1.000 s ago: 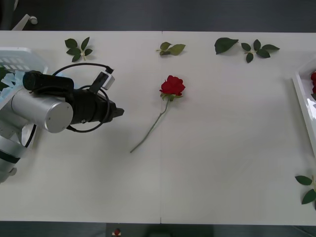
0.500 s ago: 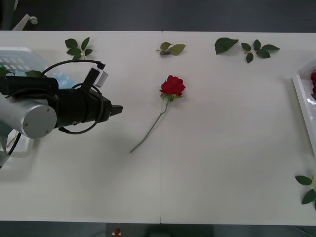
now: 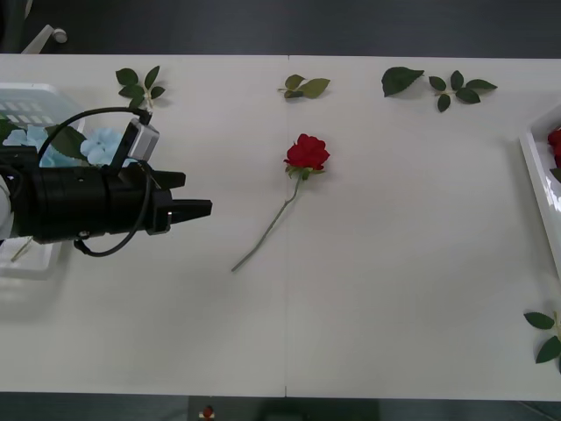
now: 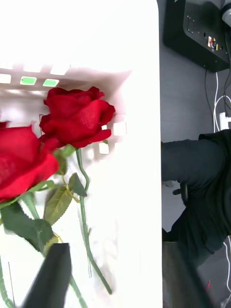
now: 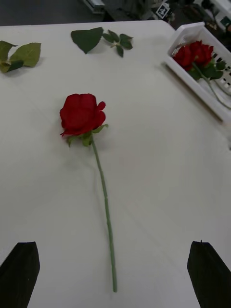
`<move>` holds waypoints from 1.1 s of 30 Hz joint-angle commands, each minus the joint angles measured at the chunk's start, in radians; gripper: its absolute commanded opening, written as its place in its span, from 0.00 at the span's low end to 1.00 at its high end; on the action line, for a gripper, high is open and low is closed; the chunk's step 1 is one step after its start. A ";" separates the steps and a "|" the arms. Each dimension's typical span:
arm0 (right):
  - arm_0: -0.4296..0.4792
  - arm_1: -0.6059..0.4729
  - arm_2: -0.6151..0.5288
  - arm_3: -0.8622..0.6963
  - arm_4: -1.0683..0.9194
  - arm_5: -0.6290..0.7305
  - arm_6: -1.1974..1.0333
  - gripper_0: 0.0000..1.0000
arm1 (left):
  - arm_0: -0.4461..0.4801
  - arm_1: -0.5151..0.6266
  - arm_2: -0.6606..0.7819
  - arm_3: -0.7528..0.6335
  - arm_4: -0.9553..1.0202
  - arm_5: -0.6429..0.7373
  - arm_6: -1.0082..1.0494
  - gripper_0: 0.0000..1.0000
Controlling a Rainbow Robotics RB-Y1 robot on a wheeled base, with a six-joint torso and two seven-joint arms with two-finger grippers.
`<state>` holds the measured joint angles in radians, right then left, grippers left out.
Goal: Put the red flowers into the right box and the blue flowers into the left box
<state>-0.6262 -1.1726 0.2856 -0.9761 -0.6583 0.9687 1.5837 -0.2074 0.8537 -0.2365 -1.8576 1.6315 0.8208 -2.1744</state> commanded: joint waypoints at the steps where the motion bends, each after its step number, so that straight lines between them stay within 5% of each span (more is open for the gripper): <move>1: -0.027 0.004 -0.006 -0.010 0.006 -0.002 0.033 1.00 | 0.013 0.065 0.006 -0.025 0.143 -0.028 -0.157 0.89; 14: -0.026 0.007 -0.025 -0.099 -0.038 0.096 0.016 1.00 | 0.046 0.137 0.005 -0.097 0.393 -0.046 -0.398 0.89; 24: -0.021 0.051 -0.042 -0.325 -0.178 0.303 -0.185 1.00 | 0.072 0.151 0.005 -0.153 0.386 -0.083 -0.404 0.89; 33: 0.054 0.131 -0.148 -0.460 -0.437 0.329 -0.208 1.00 | 0.080 0.153 0.006 -0.149 0.392 -0.129 -0.406 0.89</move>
<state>-0.6055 -1.0482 0.2007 -1.3896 -1.0298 1.3046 1.3748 -0.1331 0.9857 -0.2366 -1.9927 2.0193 0.7149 -2.5493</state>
